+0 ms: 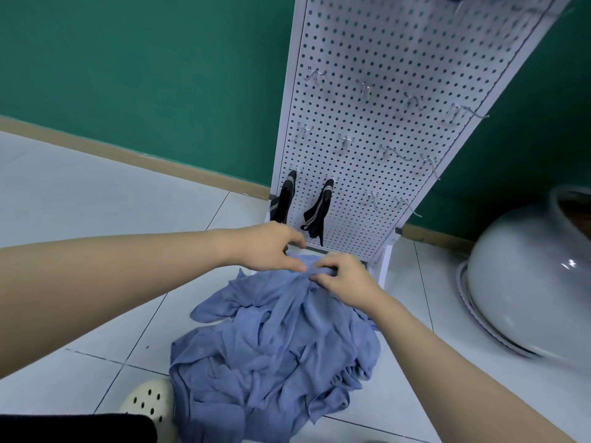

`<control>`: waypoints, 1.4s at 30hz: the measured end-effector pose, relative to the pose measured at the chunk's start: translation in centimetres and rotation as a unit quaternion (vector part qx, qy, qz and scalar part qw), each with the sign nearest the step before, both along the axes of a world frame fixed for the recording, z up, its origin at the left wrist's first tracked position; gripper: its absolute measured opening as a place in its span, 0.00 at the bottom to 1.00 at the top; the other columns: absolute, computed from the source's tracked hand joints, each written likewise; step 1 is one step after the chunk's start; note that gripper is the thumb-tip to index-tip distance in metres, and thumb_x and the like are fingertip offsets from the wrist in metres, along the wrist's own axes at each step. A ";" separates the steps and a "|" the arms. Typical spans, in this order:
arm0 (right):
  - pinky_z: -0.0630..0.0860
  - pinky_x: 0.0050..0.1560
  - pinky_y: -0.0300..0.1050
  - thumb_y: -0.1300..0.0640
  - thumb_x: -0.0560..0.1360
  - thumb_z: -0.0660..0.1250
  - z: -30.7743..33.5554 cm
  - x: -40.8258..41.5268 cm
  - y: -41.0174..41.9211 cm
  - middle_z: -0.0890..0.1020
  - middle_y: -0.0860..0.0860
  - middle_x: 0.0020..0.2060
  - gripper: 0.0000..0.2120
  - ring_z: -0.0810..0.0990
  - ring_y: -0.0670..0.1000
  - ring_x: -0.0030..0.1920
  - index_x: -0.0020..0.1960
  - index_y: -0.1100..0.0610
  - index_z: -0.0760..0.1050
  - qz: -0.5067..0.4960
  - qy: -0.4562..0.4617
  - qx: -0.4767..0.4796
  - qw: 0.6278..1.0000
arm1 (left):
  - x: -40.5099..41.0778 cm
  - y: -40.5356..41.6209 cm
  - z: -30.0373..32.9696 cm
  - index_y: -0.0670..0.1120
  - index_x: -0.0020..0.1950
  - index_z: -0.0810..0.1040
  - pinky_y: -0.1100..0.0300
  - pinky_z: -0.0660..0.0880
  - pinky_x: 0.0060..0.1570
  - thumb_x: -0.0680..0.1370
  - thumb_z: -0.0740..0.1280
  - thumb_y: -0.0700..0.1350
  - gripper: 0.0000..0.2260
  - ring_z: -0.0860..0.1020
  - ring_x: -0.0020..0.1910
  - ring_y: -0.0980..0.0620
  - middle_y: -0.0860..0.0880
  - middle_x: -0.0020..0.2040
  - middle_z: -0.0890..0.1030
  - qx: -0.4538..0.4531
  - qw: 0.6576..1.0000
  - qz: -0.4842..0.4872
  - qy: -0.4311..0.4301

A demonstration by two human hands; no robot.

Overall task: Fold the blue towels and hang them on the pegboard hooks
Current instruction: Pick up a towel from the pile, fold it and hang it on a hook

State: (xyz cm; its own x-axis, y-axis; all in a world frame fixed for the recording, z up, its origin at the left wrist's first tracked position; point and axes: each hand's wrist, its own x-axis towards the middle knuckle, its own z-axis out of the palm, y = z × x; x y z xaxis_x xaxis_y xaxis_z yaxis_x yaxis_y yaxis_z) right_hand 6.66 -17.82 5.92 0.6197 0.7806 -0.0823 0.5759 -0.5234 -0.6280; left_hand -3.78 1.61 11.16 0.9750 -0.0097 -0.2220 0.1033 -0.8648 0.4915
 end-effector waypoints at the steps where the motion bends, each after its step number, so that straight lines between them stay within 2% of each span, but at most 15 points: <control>1: 0.71 0.37 0.41 0.61 0.76 0.73 2.1 0.0 0.2 0.81 0.52 0.40 0.02 0.75 0.42 0.34 0.46 0.57 0.86 -0.004 0.009 0.022 1.000 | -0.3 -0.2 0.1 0.46 0.73 0.74 0.65 0.68 0.53 0.78 0.72 0.57 0.26 0.77 0.64 0.50 0.50 0.68 0.78 -0.013 1.000 -0.002 -0.004; 3: 0.67 0.33 0.34 0.64 0.77 0.71 6.4 -0.1 0.3 0.81 0.48 0.36 0.05 0.73 0.39 0.30 0.48 0.59 0.86 -0.006 0.013 0.060 0.998 | -0.4 -0.6 0.2 0.49 0.68 0.75 0.61 0.72 0.54 0.77 0.74 0.57 0.24 0.78 0.60 0.50 0.52 0.61 0.80 -0.042 0.999 0.006 -0.014; 5: 0.67 0.32 0.32 0.64 0.78 0.70 10.5 -0.1 0.3 0.81 0.48 0.33 0.06 0.72 0.39 0.29 0.49 0.59 0.86 -0.008 0.004 0.090 0.996 | -0.4 -1.2 0.8 0.54 0.56 0.74 0.67 0.73 0.45 0.76 0.75 0.56 0.15 0.79 0.48 0.54 0.56 0.50 0.79 -0.072 0.996 0.036 -0.039; 7: 0.69 0.33 0.36 0.63 0.79 0.70 14.3 -0.3 0.2 0.83 0.55 0.35 0.06 0.72 0.43 0.31 0.48 0.56 0.86 -0.017 -0.012 0.119 0.993 | -0.4 -1.8 2.1 0.56 0.46 0.72 0.70 0.68 0.37 0.77 0.75 0.52 0.11 0.75 0.39 0.60 0.59 0.42 0.77 -0.118 0.988 0.066 -0.078; 10: 0.72 0.31 0.38 0.61 0.79 0.70 19.1 -0.6 -0.6 0.83 0.56 0.36 0.09 0.74 0.47 0.33 0.43 0.51 0.83 -0.041 -0.057 0.161 0.985 | -0.4 -2.1 4.3 0.49 0.40 0.75 0.61 0.69 0.37 0.78 0.74 0.48 0.10 0.72 0.35 0.55 0.54 0.36 0.77 -0.178 0.973 0.104 -0.107; 13: 0.77 0.37 0.40 0.58 0.79 0.70 22.9 -0.8 -2.3 0.84 0.46 0.37 0.08 0.79 0.45 0.35 0.44 0.49 0.83 -0.089 -0.099 0.215 0.968 | -0.8 -1.9 6.6 0.39 0.47 0.78 0.55 0.71 0.42 0.74 0.73 0.53 0.17 0.74 0.37 0.52 0.48 0.38 0.78 -0.214 0.966 0.113 -0.093; 17: 0.82 0.47 0.46 0.59 0.78 0.71 25.9 -0.9 -4.3 0.84 0.40 0.36 0.08 0.82 0.44 0.41 0.42 0.48 0.83 -0.146 -0.087 0.297 0.940 | -1.8 -2.8 9.0 0.47 0.55 0.81 0.46 0.80 0.51 0.72 0.79 0.54 0.18 0.84 0.49 0.48 0.45 0.51 0.86 -0.255 0.960 0.100 -0.051; 19: 0.84 0.44 0.54 0.59 0.77 0.71 26.5 -1.4 -4.9 0.84 0.43 0.35 0.07 0.82 0.48 0.40 0.42 0.51 0.83 -0.172 -0.056 0.329 0.927 | -2.1 -3.8 10.0 0.49 0.58 0.81 0.45 0.82 0.51 0.69 0.81 0.56 0.22 0.85 0.52 0.47 0.45 0.54 0.86 -0.267 0.958 0.099 -0.043; 22: 0.83 0.32 0.61 0.59 0.78 0.71 27.1 -2.3 -5.3 0.82 0.48 0.34 0.05 0.81 0.51 0.37 0.43 0.55 0.82 -0.194 -0.003 0.370 0.909 | -2.5 -5.4 11.7 0.50 0.54 0.84 0.43 0.84 0.51 0.71 0.80 0.52 0.14 0.86 0.50 0.46 0.51 0.49 0.88 -0.228 0.968 0.095 -0.048; 26: 0.79 0.24 0.48 0.59 0.79 0.70 27.4 -2.2 -5.9 0.79 0.48 0.33 0.08 0.79 0.50 0.33 0.41 0.55 0.80 -0.218 0.003 0.388 0.896 | -3.6 -6.3 13.6 0.49 0.53 0.85 0.44 0.82 0.58 0.75 0.75 0.50 0.09 0.86 0.53 0.47 0.51 0.50 0.88 -0.219 0.968 0.108 -0.065; 31: 0.72 0.22 0.37 0.60 0.79 0.69 24.9 -0.3 -7.4 0.79 0.58 0.41 0.09 0.77 0.48 0.30 0.40 0.57 0.79 -0.270 0.029 0.366 0.890 | -6.0 -6.8 14.3 0.49 0.54 0.84 0.58 0.81 0.54 0.82 0.68 0.44 0.05 0.85 0.52 0.54 0.56 0.51 0.87 -0.263 0.951 0.126 -0.101; 34: 0.77 0.34 0.42 0.58 0.77 0.71 22.3 1.3 -8.3 0.83 0.62 0.44 0.07 0.78 0.52 0.37 0.43 0.61 0.81 -0.283 0.025 0.321 0.903 | -7.1 -6.3 13.9 0.47 0.57 0.83 0.52 0.81 0.59 0.81 0.71 0.48 0.07 0.85 0.56 0.50 0.51 0.55 0.87 -0.293 0.944 0.120 -0.093; 37: 0.80 0.38 0.52 0.56 0.77 0.72 20.1 2.2 -8.8 0.83 0.57 0.40 0.06 0.78 0.52 0.38 0.43 0.58 0.82 -0.288 0.038 0.273 0.917 | -7.9 -5.6 13.7 0.44 0.58 0.82 0.43 0.79 0.62 0.72 0.78 0.56 0.21 0.84 0.58 0.44 0.46 0.56 0.86 -0.258 0.961 0.095 -0.025; 39: 0.80 0.40 0.50 0.56 0.77 0.72 18.6 2.2 -8.9 0.83 0.51 0.38 0.07 0.79 0.52 0.39 0.40 0.54 0.82 -0.275 0.021 0.249 0.929 | -7.8 -5.3 13.3 0.40 0.56 0.81 0.39 0.77 0.62 0.68 0.80 0.57 0.26 0.85 0.51 0.44 0.45 0.53 0.87 -0.208 0.973 0.102 -0.003; 42: 0.77 0.39 0.46 0.56 0.77 0.72 16.6 2.1 -9.1 0.85 0.52 0.40 0.07 0.80 0.51 0.40 0.40 0.53 0.82 -0.262 0.006 0.212 0.942 | -7.4 -4.9 12.6 0.41 0.53 0.82 0.41 0.77 0.61 0.73 0.78 0.53 0.18 0.85 0.51 0.44 0.44 0.51 0.87 -0.191 0.975 0.112 -0.009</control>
